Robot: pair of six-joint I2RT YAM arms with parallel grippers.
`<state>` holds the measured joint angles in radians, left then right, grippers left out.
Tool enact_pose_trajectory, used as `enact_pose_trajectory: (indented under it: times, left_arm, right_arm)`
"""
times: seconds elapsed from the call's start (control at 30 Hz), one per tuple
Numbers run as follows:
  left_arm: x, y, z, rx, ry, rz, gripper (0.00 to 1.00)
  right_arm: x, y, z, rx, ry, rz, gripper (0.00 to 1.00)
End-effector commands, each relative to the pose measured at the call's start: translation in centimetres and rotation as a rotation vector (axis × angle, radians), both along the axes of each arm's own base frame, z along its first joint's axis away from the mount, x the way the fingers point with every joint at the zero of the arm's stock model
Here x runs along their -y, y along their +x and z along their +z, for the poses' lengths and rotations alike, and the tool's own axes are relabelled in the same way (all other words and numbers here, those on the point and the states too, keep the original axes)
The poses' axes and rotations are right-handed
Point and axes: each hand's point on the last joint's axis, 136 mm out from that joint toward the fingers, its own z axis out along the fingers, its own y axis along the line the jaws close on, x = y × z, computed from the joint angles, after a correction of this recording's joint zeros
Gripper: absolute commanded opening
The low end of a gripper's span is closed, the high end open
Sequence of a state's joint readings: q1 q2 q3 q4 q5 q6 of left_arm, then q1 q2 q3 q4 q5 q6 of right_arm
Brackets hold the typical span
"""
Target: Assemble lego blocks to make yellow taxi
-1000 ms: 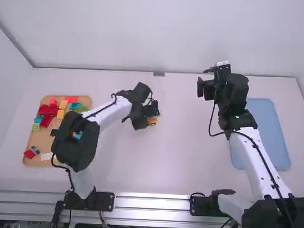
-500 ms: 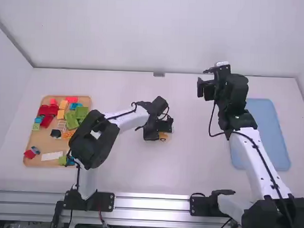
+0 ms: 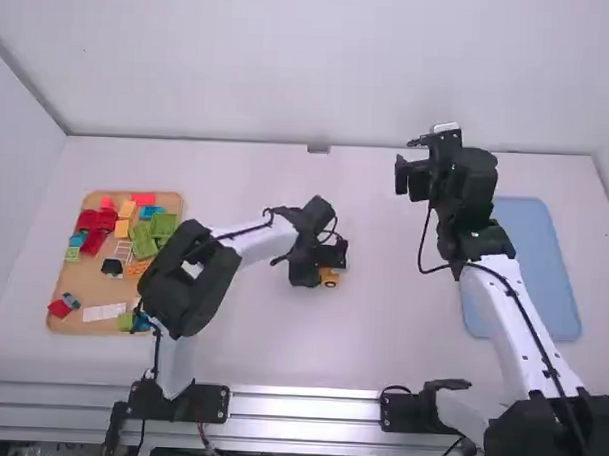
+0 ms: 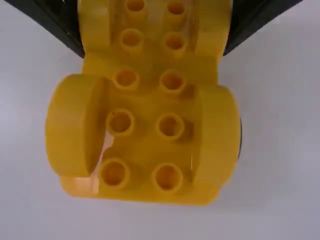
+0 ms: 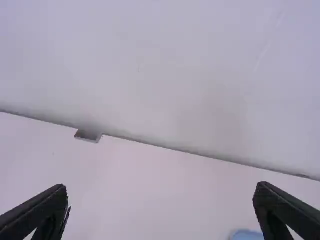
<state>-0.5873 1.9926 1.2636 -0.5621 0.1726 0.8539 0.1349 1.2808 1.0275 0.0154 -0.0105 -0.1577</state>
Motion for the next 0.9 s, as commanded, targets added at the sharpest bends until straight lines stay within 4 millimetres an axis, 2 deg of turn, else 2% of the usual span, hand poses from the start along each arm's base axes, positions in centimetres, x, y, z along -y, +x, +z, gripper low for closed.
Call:
enact_pose_trajectory:
  times: [0.0, 0.03, 0.07, 0.1, 0.13, 0.23, 0.33, 0.47, 0.6, 0.7, 0.8, 0.87]
  left_arm:
    - [0.1, -0.5, -0.5, -0.024, -0.004, -0.005, 0.45]
    - [0.1, -0.4, -0.5, -0.022, -0.005, -0.006, 0.50]
    - [0.1, -0.3, -0.3, -0.017, 0.000, -0.011, 0.77]
    - [0.2, -0.2, -0.1, -0.015, 0.001, -0.013, 0.95]
    - [0.3, 0.2, 0.4, -0.006, 0.004, -0.012, 0.99]
    - [0.5, 0.8, 1.3, 0.004, 0.007, -0.008, 0.99]
    - [0.9, 1.7, 3.5, 0.011, 0.007, -0.022, 0.99]
    - [0.3, 2.7, 6.6, -0.001, 0.003, -0.048, 0.99]
    - [-1.2, 5.0, 8.8, 0.017, -0.011, 0.055, 0.99]
    - [-4.2, 8.5, 10.5, 0.063, -0.005, 0.299, 0.99]
    - [-7.1, 10.7, 12.0, 0.082, -0.015, 0.475, 0.99]
    - [-10.3, 12.2, 13.4, 0.088, -0.032, 0.627, 0.99]
  right_arm:
    - [-0.2, 0.4, 1.7, 0.035, 0.007, 0.000, 0.98]
    - [-0.2, 0.4, 1.7, 0.035, 0.007, 0.000, 0.98]
    - [-0.2, 0.4, 1.7, 0.036, 0.007, -0.001, 0.98]
    - [-0.2, 0.4, 1.7, 0.036, 0.007, -0.001, 0.98]
    - [-0.2, 0.4, 1.7, 0.036, 0.007, -0.001, 0.98]
    - [-0.2, 0.4, 1.7, 0.036, 0.007, -0.001, 0.98]
    - [-0.1, 0.4, 1.7, 0.036, 0.007, -0.002, 0.98]
    - [-0.1, 0.4, 1.6, 0.032, 0.006, -0.002, 0.98]
    - [-0.1, 0.4, 1.5, 0.028, 0.005, -0.002, 0.98]
    - [-0.1, 0.4, 1.5, 0.028, 0.004, -0.002, 0.98]
    - [-0.1, 0.4, 1.5, 0.027, 0.004, -0.003, 0.98]
    - [0.0, 0.4, 1.5, 0.028, 0.003, -0.008, 0.98]
